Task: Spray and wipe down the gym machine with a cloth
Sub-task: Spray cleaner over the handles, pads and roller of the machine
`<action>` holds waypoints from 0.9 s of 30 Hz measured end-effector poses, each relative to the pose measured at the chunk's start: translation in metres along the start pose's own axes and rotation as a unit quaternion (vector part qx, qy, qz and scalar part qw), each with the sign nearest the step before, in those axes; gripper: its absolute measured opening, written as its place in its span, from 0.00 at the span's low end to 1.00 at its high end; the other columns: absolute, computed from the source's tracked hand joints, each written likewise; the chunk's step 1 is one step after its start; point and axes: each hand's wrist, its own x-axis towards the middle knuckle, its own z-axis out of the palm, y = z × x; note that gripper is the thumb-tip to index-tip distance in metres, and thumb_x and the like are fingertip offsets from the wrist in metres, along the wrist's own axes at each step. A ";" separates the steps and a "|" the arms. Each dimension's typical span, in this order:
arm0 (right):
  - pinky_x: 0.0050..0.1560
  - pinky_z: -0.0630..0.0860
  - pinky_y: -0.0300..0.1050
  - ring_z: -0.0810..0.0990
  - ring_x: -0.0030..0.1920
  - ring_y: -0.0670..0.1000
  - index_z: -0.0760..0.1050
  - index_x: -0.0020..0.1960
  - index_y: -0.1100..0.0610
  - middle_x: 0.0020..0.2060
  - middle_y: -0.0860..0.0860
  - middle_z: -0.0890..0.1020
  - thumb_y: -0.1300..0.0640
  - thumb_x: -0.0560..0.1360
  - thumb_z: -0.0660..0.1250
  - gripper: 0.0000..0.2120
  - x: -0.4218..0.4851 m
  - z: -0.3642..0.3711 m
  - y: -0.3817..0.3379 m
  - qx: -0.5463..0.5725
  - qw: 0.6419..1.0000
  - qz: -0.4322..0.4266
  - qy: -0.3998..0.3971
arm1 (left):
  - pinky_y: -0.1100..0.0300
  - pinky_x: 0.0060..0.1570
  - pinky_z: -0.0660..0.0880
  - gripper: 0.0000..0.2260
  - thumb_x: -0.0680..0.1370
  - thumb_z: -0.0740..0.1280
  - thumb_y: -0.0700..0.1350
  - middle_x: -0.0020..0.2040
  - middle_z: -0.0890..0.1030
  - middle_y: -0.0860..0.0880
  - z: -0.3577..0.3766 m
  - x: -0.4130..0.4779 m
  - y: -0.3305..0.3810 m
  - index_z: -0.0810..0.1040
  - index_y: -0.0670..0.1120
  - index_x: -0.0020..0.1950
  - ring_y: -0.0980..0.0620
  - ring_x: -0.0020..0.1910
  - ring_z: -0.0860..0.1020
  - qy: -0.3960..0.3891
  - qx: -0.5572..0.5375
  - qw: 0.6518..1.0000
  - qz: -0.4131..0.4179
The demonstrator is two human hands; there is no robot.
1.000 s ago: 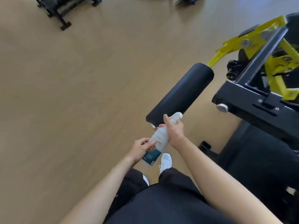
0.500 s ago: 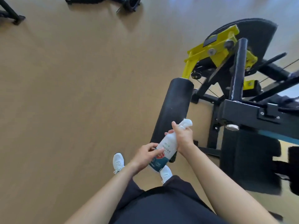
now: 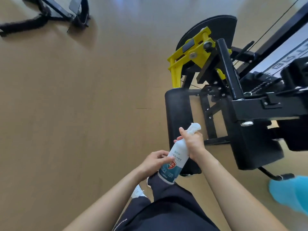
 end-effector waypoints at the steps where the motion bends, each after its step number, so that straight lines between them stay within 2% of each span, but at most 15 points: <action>1: 0.41 0.83 0.51 0.88 0.36 0.55 0.76 0.52 0.59 0.35 0.54 0.86 0.49 0.78 0.73 0.14 0.004 0.001 -0.002 -0.008 1.000 -0.002 -0.003 | 0.61 0.50 0.80 0.13 0.80 0.71 0.53 0.55 0.86 0.49 -0.007 0.005 0.006 0.82 0.48 0.61 0.53 0.53 0.85 -0.017 0.022 1.000 -0.007; 3: 0.43 0.84 0.53 0.88 0.37 0.57 0.76 0.53 0.57 0.35 0.56 0.86 0.50 0.77 0.73 0.12 0.013 0.002 -0.004 -0.011 1.000 -0.010 -0.017 | 0.64 0.49 0.77 0.13 0.79 0.71 0.54 0.55 0.86 0.50 -0.025 0.018 0.019 0.83 0.49 0.60 0.55 0.53 0.84 -0.021 0.089 0.996 -0.007; 6: 0.52 0.84 0.61 0.88 0.39 0.61 0.76 0.53 0.58 0.35 0.59 0.86 0.51 0.76 0.74 0.13 0.030 0.003 -0.007 -0.005 0.999 -0.009 -0.034 | 0.61 0.51 0.76 0.14 0.76 0.70 0.57 0.53 0.85 0.53 -0.054 0.047 0.047 0.84 0.53 0.58 0.55 0.53 0.82 0.053 0.158 0.986 0.004; 10: 0.51 0.83 0.54 0.87 0.37 0.55 0.78 0.48 0.62 0.33 0.55 0.86 0.48 0.78 0.71 0.15 0.043 -0.001 -0.015 -0.061 0.998 -0.008 -0.020 | 0.57 0.56 0.78 0.05 0.79 0.70 0.51 0.51 0.85 0.53 -0.085 0.096 0.094 0.84 0.55 0.53 0.52 0.53 0.83 0.124 0.244 0.962 0.023; 14: 0.43 0.78 0.46 0.86 0.35 0.51 0.77 0.46 0.56 0.31 0.53 0.85 0.49 0.78 0.70 0.11 0.046 -0.003 -0.017 -0.104 0.994 -0.025 -0.014 | 0.59 0.58 0.77 0.12 0.80 0.69 0.52 0.57 0.84 0.52 -0.092 0.137 0.145 0.83 0.50 0.62 0.53 0.56 0.81 0.113 0.342 0.932 0.036; 18: 0.52 0.81 0.52 0.85 0.35 0.51 0.73 0.49 0.48 0.29 0.52 0.85 0.49 0.76 0.71 0.07 0.052 -0.004 -0.012 -0.094 0.995 -0.026 -0.007 | 0.52 0.63 0.77 0.15 0.80 0.67 0.52 0.64 0.79 0.52 -0.089 0.175 0.185 0.79 0.52 0.67 0.54 0.62 0.77 0.101 0.407 0.905 0.068; 20: 0.53 0.81 0.52 0.85 0.36 0.49 0.74 0.51 0.46 0.30 0.51 0.85 0.49 0.76 0.71 0.07 0.048 -0.006 -0.011 -0.080 0.997 -0.010 0.019 | 0.51 0.69 0.72 0.19 0.80 0.67 0.51 0.73 0.73 0.50 -0.085 0.195 0.197 0.76 0.52 0.71 0.52 0.70 0.71 0.091 0.483 0.865 0.102; 23: 0.54 0.79 0.49 0.85 0.39 0.48 0.75 0.56 0.48 0.32 0.52 0.85 0.48 0.77 0.70 0.09 0.039 -0.006 -0.011 -0.064 0.996 0.023 0.049 | 0.47 0.75 0.63 0.27 0.81 0.66 0.51 0.83 0.58 0.49 -0.076 0.229 0.212 0.66 0.52 0.80 0.44 0.80 0.57 0.030 0.586 0.797 0.142; 27: 0.52 0.77 0.45 0.84 0.41 0.46 0.74 0.57 0.49 0.34 0.51 0.86 0.48 0.78 0.69 0.10 0.031 0.006 -0.009 -0.047 0.992 0.062 0.100 | 0.44 0.80 0.52 0.36 0.81 0.64 0.57 0.85 0.42 0.49 -0.067 0.275 0.215 0.51 0.53 0.84 0.43 0.83 0.43 -0.071 0.737 0.651 0.171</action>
